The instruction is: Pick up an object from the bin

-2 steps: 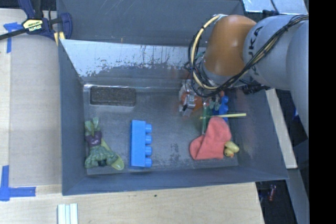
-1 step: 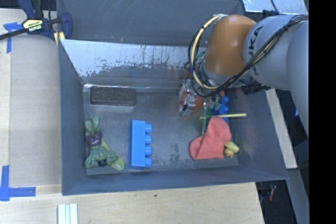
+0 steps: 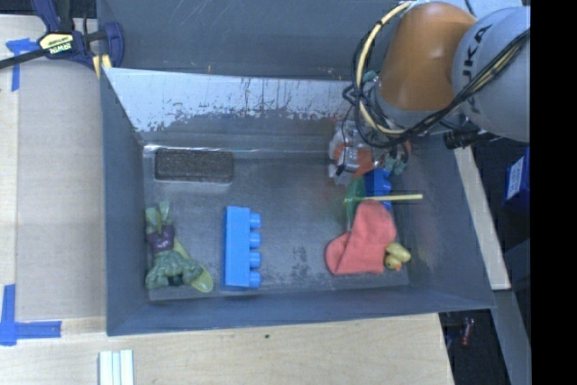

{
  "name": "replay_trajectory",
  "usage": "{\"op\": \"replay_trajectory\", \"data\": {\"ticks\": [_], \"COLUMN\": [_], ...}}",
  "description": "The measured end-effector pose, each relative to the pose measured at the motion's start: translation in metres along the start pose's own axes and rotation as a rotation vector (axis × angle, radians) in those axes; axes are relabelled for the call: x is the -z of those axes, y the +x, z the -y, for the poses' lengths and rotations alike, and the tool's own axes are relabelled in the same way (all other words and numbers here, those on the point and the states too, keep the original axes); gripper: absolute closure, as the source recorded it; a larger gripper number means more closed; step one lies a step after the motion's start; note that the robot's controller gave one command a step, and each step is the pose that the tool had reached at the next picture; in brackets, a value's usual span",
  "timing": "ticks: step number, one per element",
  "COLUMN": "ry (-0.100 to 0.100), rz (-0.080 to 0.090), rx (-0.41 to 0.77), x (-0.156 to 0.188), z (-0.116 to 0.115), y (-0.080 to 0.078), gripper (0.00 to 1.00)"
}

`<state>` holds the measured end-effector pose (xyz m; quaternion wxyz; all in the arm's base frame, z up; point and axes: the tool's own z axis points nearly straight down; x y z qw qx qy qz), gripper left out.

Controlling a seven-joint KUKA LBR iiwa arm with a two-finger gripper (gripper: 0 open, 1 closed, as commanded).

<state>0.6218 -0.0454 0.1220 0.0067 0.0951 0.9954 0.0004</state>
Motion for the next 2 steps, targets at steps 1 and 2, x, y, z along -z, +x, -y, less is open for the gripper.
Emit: {"op": "replay_trajectory", "data": {"ticks": [1,2], "ry": [-0.001,-0.001], "rz": [-0.003,-0.005], "rx": [-0.013,-0.009], "x": [0.004,0.072], "z": [0.000,0.013], "y": [0.002,0.007], "gripper": [1.00,1.00]}}
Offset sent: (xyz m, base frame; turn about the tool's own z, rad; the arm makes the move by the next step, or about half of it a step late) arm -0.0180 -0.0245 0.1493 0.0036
